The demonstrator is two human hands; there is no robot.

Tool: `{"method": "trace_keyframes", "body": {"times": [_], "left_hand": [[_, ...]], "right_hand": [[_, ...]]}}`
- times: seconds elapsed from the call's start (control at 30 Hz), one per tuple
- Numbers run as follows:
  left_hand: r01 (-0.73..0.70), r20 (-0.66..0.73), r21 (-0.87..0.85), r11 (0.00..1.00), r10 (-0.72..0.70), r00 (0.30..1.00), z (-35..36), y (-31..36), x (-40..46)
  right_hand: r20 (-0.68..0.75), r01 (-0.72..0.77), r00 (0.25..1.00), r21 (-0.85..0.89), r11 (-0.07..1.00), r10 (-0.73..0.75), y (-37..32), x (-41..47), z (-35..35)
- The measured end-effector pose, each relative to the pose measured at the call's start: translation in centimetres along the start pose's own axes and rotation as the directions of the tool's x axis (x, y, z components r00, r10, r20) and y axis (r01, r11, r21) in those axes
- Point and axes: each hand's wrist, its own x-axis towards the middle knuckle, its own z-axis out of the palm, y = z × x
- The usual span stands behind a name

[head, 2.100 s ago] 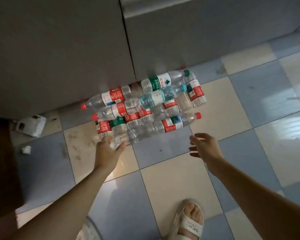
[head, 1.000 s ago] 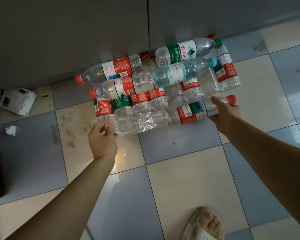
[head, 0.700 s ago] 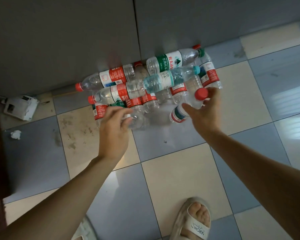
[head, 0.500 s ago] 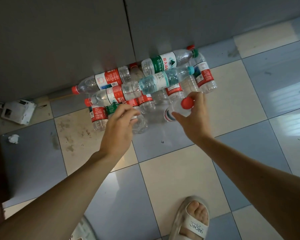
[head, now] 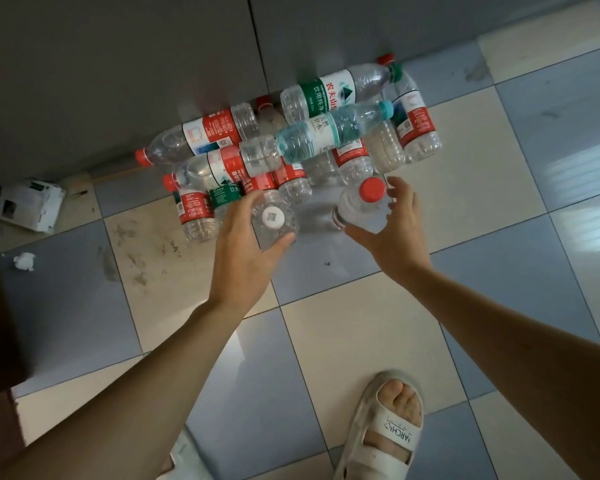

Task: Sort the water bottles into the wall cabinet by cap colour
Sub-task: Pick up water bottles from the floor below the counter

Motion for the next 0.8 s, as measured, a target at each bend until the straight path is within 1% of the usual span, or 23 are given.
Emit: {"method": "trace_keyframes", "body": {"times": [0.1, 0.17, 0.2, 0.27, 0.33, 0.47, 0.57, 0.67, 0.8], "left_hand": [[0.205, 0.010, -0.119, 0.972, -0.205, 0.979, 0.7, -1.8, -0.6], [0.315, 0.025, -0.166, 0.934, -0.316, 0.949, 1.2, -3.3, -0.6], [0.344, 0.024, -0.168, 0.924, -0.345, 0.938, 1.5, -4.0, -0.6], [0.351, 0.005, -0.175, 0.920, -0.355, 0.935, 2.4, -5.2, -0.4], [0.320, -0.036, -0.205, 0.925, -0.334, 0.942, 3.6, -6.0, 0.0], [0.266, -0.110, -0.302, 0.915, -0.311, 0.944, 6.2, -6.9, 1.0], [0.234, -0.156, -0.334, 0.913, -0.299, 0.942, 7.1, -6.7, 1.5], [0.241, -0.160, -0.318, 0.917, -0.303, 0.940, 6.8, -6.2, 1.7], [0.270, -0.116, -0.310, 0.912, -0.318, 0.941, 4.9, -4.8, 0.8]], "right_hand": [[0.051, -0.163, 0.986, 0.055, 0.985, 0.161, 1.2, -0.1, 0.1], [0.082, -0.228, 0.972, 0.109, 0.968, 0.220, 1.9, 0.3, 0.4], [0.093, -0.242, 0.969, 0.128, 0.962, 0.231, 2.3, 0.6, 0.7], [0.117, -0.246, 0.966, 0.158, 0.956, 0.230, 3.0, 1.1, 1.4], [0.127, -0.227, 0.971, 0.209, 0.951, 0.204, 3.7, 1.7, 2.3], [0.059, -0.147, 0.989, 0.317, 0.937, 0.135, 4.5, 2.8, 4.4], [0.011, -0.131, 0.991, 0.365, 0.922, 0.137, 4.6, 3.1, 5.6], [-0.001, -0.152, 0.986, 0.393, 0.907, 0.166, 4.2, 2.7, 5.9], [0.030, -0.191, 0.980, 0.385, 0.903, 0.195, 2.9, 0.6, 5.0]]}}
